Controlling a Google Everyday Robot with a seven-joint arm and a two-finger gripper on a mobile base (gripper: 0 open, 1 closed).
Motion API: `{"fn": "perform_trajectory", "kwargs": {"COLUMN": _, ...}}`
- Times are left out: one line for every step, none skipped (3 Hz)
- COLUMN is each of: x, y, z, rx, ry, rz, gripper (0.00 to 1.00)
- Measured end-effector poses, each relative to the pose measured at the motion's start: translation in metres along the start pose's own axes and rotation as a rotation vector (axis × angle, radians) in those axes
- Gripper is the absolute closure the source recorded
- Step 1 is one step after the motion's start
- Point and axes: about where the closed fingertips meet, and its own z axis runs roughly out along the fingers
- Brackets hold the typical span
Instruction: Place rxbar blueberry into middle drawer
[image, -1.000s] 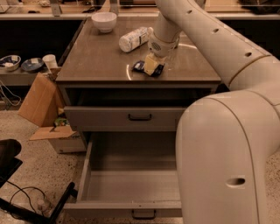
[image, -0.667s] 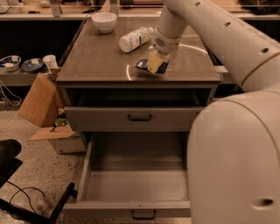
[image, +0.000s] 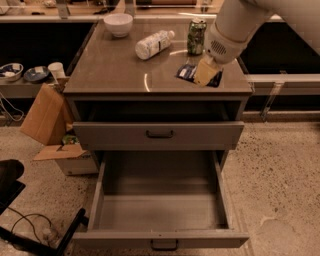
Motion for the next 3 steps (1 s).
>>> {"fn": "perform_trajectory", "kwargs": {"x": 0.055, "y": 0.007, "z": 0.003, "rx": 0.03, "ry": -0.032, "rz": 0.059, "gripper": 1.0}}
{"fn": "perform_trajectory", "kwargs": {"x": 0.125, "y": 0.022, "z": 0.042, "rx": 0.014, "ry": -0.043, "rz": 0.176, "gripper": 1.0}}
{"fn": "perform_trajectory", "kwargs": {"x": 0.169, "y": 0.034, "z": 0.079, "rx": -0.015, "ry": -0.053, "rz": 0.274, "gripper": 1.0}}
